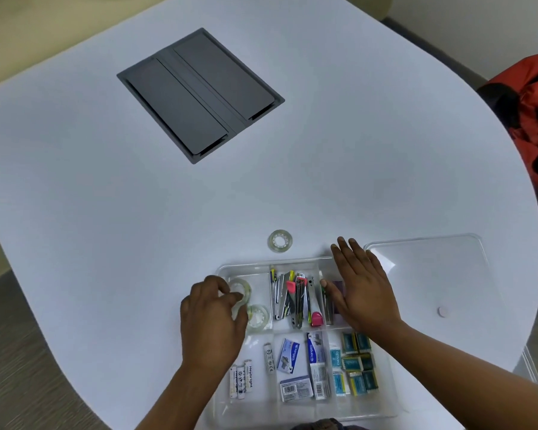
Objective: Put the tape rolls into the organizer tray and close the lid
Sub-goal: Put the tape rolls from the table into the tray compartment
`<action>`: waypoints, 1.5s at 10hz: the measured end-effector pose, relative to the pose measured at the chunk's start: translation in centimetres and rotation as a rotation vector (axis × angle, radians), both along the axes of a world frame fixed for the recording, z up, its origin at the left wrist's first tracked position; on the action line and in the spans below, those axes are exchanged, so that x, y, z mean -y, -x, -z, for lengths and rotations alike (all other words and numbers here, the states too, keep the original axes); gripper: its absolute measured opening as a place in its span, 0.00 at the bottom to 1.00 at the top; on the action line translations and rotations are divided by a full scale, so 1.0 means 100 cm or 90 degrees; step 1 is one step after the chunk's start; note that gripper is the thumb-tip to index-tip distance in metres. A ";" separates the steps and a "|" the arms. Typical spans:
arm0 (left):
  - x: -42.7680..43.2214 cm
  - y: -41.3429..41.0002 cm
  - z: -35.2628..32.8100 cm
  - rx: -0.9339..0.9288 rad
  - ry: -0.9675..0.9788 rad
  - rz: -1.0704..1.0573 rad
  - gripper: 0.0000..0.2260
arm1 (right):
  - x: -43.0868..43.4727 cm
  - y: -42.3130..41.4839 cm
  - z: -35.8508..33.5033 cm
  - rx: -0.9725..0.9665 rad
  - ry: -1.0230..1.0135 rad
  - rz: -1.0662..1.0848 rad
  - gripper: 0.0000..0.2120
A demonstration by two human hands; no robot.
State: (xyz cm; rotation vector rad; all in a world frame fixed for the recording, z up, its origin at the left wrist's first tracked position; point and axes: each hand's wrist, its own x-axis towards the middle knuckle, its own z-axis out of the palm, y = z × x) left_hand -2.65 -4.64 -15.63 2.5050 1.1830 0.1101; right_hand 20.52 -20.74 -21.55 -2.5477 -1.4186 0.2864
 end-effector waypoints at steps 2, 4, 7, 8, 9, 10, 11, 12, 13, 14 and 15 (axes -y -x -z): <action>-0.005 -0.016 0.012 -0.110 0.002 0.017 0.07 | 0.000 0.000 0.001 0.003 0.007 0.001 0.32; -0.011 -0.021 0.020 -0.174 0.036 0.035 0.12 | 0.001 0.000 0.001 0.002 0.009 0.003 0.32; -0.041 -0.039 0.007 -0.010 -0.007 0.020 0.13 | 0.000 0.000 0.002 -0.001 0.006 0.002 0.32; -0.049 -0.061 0.010 0.008 -0.002 0.052 0.15 | 0.000 0.000 0.001 0.001 0.002 0.002 0.32; -0.056 -0.088 0.020 -0.033 0.049 0.090 0.18 | -0.001 0.000 -0.001 0.000 0.001 0.002 0.32; -0.065 -0.112 0.030 -0.077 0.068 0.133 0.19 | -0.001 0.000 -0.001 -0.002 0.005 0.002 0.32; -0.076 -0.130 0.037 -0.119 0.082 0.163 0.24 | -0.001 0.000 -0.001 -0.003 0.009 0.004 0.32; -0.082 -0.142 0.044 -0.170 0.064 0.212 0.26 | -0.001 0.000 -0.001 -0.005 0.011 0.002 0.32; -0.085 -0.147 0.049 -0.198 0.049 0.253 0.22 | -0.001 -0.001 -0.001 -0.009 0.014 0.002 0.32; -0.086 -0.146 0.054 -0.194 0.025 0.271 0.17 | -0.001 0.000 -0.002 -0.014 0.012 0.004 0.32; -0.087 -0.143 0.051 -0.165 0.028 0.255 0.17 | -0.001 -0.001 -0.003 -0.014 0.015 0.002 0.32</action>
